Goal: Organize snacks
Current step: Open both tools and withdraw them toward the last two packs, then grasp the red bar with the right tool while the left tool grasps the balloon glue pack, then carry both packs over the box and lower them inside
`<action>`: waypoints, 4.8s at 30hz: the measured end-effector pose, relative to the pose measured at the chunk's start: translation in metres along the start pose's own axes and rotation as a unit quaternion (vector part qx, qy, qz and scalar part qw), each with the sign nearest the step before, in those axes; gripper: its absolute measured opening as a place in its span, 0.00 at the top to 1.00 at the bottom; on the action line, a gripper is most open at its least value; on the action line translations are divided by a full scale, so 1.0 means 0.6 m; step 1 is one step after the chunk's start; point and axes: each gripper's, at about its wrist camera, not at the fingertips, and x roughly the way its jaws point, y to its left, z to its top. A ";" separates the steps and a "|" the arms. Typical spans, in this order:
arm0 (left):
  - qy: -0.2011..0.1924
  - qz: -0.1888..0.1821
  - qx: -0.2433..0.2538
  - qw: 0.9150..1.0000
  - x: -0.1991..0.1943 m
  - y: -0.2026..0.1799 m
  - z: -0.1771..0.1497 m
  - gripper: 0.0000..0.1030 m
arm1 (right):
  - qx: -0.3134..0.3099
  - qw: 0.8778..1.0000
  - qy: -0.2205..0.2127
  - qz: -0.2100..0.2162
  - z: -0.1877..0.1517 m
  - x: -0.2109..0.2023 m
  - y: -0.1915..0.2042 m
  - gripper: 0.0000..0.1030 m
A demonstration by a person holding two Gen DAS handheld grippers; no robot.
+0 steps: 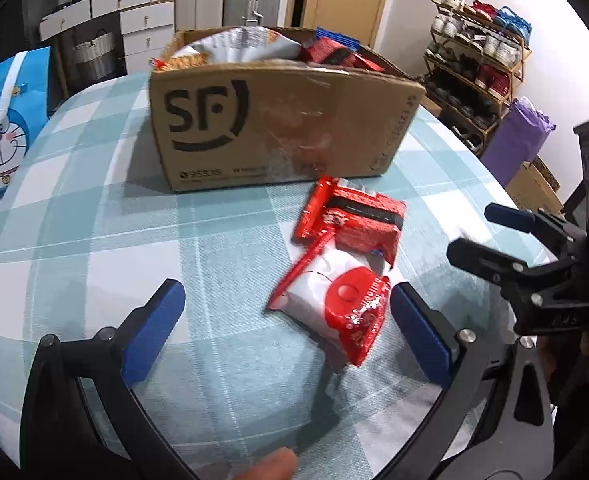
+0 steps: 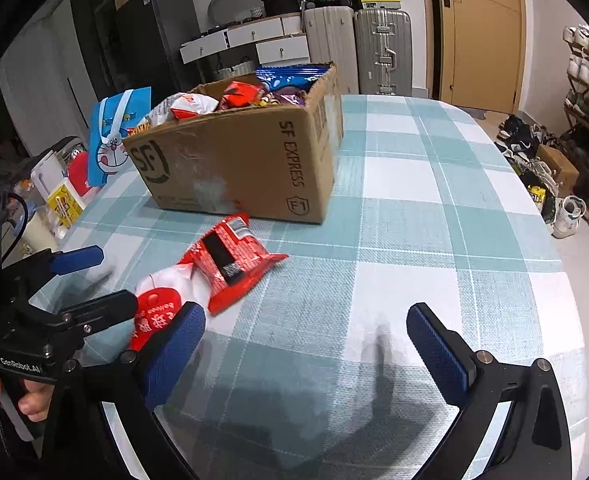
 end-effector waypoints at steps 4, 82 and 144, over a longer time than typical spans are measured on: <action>0.014 0.003 0.013 1.000 0.016 -0.014 -0.002 0.01 | 0.007 1.000 0.001 -0.003 -0.001 0.000 -0.009 0.01; -0.057 0.026 -0.062 0.996 -0.032 0.071 0.036 0.45 | -0.096 0.992 -0.016 0.075 0.055 0.023 0.079 0.57; -0.157 0.041 -0.035 0.986 0.013 0.100 0.343 0.45 | -0.015 0.982 -0.170 0.079 0.293 0.030 0.029 0.57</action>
